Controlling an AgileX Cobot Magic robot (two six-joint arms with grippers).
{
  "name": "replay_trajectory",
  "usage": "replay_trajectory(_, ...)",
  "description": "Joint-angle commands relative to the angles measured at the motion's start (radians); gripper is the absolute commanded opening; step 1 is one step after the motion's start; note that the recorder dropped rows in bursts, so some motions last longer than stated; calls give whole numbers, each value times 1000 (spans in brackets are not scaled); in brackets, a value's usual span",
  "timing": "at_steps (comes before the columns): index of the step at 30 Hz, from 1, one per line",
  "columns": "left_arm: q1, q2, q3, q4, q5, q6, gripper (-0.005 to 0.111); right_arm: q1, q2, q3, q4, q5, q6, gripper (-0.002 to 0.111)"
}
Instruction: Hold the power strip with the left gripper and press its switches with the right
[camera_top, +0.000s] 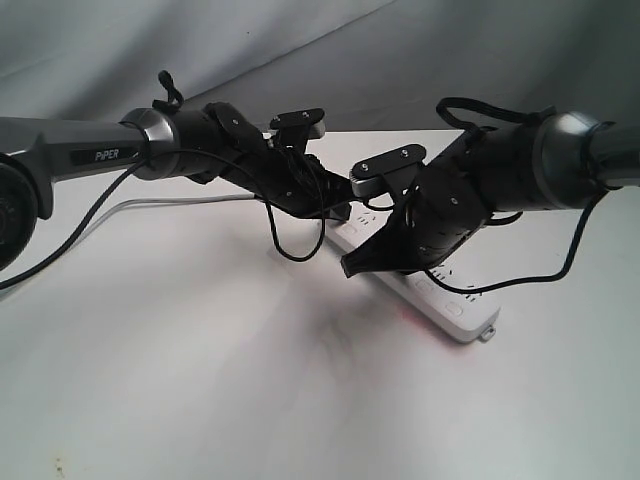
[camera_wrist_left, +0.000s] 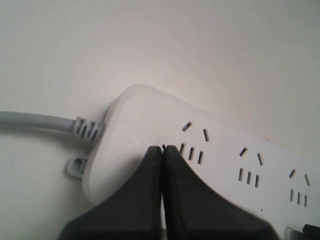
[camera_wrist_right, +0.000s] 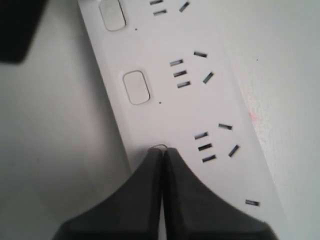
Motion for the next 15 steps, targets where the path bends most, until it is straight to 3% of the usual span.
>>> replay_trajectory(1,-5,6,1,9,6,-1,0,-10,3,-6,0,-16,5,0)
replay_trajectory(15,-5,6,1,9,6,-1,0,-13,55,-6,8,-5,5,0)
